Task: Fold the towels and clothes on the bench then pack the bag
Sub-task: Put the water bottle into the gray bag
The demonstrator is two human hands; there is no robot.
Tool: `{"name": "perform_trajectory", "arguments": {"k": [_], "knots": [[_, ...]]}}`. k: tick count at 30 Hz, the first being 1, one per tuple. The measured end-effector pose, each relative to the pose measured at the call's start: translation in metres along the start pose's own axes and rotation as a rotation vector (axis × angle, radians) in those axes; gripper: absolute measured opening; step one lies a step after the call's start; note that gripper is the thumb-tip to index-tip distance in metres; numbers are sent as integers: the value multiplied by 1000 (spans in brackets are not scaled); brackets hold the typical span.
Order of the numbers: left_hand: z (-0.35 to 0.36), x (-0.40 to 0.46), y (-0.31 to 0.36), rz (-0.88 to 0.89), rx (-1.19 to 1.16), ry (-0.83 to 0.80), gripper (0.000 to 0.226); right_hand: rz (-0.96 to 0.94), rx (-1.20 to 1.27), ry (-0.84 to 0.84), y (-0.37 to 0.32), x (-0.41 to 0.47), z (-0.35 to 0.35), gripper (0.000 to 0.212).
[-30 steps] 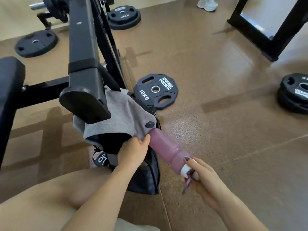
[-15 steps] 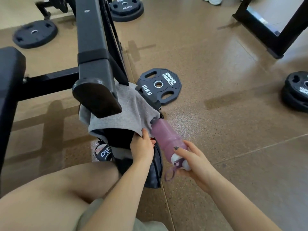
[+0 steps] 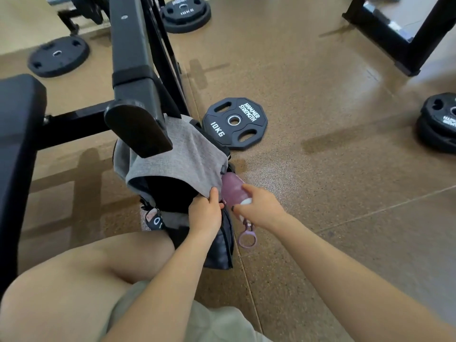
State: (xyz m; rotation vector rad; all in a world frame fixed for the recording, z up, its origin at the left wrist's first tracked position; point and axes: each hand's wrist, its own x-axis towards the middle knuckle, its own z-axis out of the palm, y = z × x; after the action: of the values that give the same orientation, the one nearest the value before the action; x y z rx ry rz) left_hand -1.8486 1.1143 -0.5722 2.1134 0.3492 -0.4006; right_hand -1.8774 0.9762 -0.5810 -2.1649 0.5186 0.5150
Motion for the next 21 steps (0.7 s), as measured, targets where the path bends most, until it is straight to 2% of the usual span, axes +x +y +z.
{"name": "perform_trajectory", "arguments": {"k": [3,5,7,9,11,16,21], "knots": [[-3,-2,-3,34,90,27,47,77,164,-69,-13,23,-7,66],[-6,-3,-5,55,121,50,46,76,193,-70,-21,31,-12,53],[-7,-4,-7,76,128,73,45,12,47,-33,-28,29,-13,47],[-9,-5,-6,79,131,92,45,-111,-279,13,-27,19,-5,53],[-12,-5,-7,89,156,121,43,-187,-500,32,-19,7,5,56],[-15,-13,-11,137,259,164,46,-277,-620,70,-9,-6,7,61],[-9,-13,-15,151,254,120,50,-424,-821,77,-22,-10,7,48]]}}
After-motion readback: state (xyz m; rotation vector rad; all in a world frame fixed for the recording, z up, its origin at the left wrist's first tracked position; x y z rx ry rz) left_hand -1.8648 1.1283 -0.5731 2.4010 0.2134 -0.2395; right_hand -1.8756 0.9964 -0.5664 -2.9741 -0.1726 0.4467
